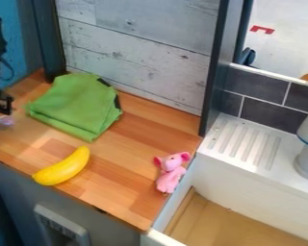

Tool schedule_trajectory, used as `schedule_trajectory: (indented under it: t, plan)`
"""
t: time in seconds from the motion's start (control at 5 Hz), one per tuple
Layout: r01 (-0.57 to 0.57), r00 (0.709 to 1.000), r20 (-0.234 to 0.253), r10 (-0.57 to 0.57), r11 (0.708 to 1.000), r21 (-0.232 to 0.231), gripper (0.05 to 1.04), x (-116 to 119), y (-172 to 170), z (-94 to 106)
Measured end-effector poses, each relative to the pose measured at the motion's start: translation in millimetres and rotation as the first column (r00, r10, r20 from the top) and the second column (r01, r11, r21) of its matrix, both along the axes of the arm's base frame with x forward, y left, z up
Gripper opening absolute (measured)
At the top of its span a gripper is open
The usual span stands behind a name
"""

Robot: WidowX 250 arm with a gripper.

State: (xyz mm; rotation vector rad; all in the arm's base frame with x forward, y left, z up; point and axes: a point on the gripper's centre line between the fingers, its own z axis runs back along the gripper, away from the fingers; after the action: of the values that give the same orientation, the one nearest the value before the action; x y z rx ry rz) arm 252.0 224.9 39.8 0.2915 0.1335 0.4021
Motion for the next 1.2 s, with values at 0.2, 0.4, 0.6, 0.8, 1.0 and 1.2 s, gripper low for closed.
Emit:
schedule_trajectory:
  t: [0.2, 0.4, 0.6, 0.8, 1.0, 1.2]
  plan:
    - [-0.042, 0.999, 0.011, 0.042, 0.998, -0.044, 0.346, -2.5, 0.9, -0.3]
    - [-0.052, 0.998, 0.041, 0.056, 0.994, -0.092, 0.645, 0.0, -3.8, -2.5]
    - [-0.013, 0.996, 0.086, 0.026, 0.988, -0.155, 0.935, 8.9, -13.9, -4.7]
    - [0.08, 0.984, 0.173, -0.05, 0.981, -0.175, 1.006, 28.0, -35.2, 13.7]
    - [0.226, 0.954, 0.233, -0.189, 0.963, -0.146, 1.003, 43.6, -76.5, 41.9]
    - [0.404, 0.9, 0.247, -0.36, 0.9, -0.161, 1.001, 45.8, -125.9, 49.2]
